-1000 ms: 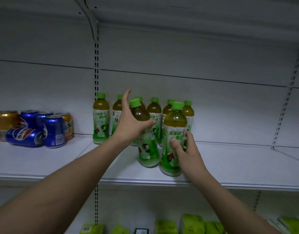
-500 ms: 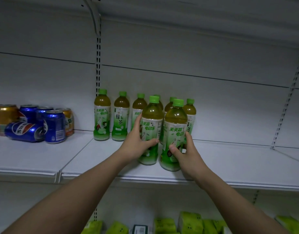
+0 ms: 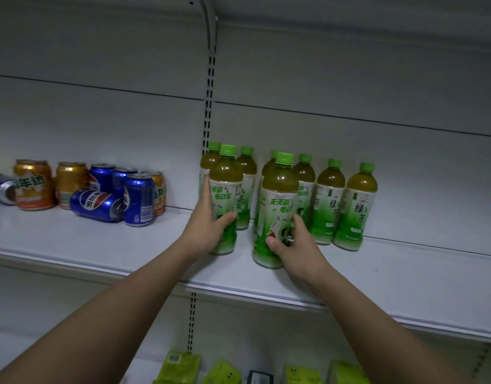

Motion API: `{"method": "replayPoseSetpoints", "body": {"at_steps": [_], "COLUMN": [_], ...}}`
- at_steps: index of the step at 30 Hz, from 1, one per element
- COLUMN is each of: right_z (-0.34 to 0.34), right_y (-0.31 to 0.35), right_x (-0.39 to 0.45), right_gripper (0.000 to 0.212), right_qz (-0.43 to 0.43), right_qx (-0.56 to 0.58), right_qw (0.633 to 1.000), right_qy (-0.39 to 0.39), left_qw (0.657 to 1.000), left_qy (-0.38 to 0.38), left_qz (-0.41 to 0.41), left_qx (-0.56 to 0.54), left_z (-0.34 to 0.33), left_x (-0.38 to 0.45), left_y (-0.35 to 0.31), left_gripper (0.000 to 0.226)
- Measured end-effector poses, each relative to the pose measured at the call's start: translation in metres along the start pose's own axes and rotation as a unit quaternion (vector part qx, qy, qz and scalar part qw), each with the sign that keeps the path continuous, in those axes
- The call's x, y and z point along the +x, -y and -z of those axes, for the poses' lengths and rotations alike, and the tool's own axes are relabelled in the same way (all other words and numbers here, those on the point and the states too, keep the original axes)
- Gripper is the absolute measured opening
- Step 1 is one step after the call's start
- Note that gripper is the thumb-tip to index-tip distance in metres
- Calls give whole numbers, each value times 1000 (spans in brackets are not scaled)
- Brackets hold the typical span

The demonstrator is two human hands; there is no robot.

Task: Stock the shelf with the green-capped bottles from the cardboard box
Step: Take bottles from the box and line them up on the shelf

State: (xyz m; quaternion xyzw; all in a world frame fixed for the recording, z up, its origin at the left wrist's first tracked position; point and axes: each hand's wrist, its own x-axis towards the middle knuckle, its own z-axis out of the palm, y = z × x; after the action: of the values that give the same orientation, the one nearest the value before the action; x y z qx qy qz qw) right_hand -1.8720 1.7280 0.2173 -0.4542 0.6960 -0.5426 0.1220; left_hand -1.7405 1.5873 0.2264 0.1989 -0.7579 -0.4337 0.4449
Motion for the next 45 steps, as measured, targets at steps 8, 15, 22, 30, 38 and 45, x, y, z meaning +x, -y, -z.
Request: {"method": "replayPoseSetpoints", "body": {"at_steps": [8, 15, 22, 30, 38, 45], "right_z": [-45, -74, -87, -87, -86, -79], "right_y": [2, -1, -12, -16, -19, -8], "right_x": [34, 62, 70, 72, 73, 53], "right_gripper": [55, 52, 60, 70, 66, 59], "right_qz": [14, 19, 22, 24, 28, 1], "right_qx": [28, 45, 35, -24, -23, -39], "right_qw": [999, 999, 999, 998, 998, 997], "right_qy": [15, 0, -32, -47, -47, -65], "left_qw": [990, 989, 989, 987, 986, 970], "left_qy": [-124, -109, -115, -123, -114, -108], "left_qz": [20, 40, 42, 24, 37, 81], "left_qx": [57, 95, 83, 97, 117, 201], "left_z": [14, 15, 18, 21, 19, 19], "left_x": [23, 32, 33, 33, 34, 15], "left_y": [35, 60, 64, 66, 68, 48], "left_gripper": [82, 102, 115, 116, 112, 104]}}
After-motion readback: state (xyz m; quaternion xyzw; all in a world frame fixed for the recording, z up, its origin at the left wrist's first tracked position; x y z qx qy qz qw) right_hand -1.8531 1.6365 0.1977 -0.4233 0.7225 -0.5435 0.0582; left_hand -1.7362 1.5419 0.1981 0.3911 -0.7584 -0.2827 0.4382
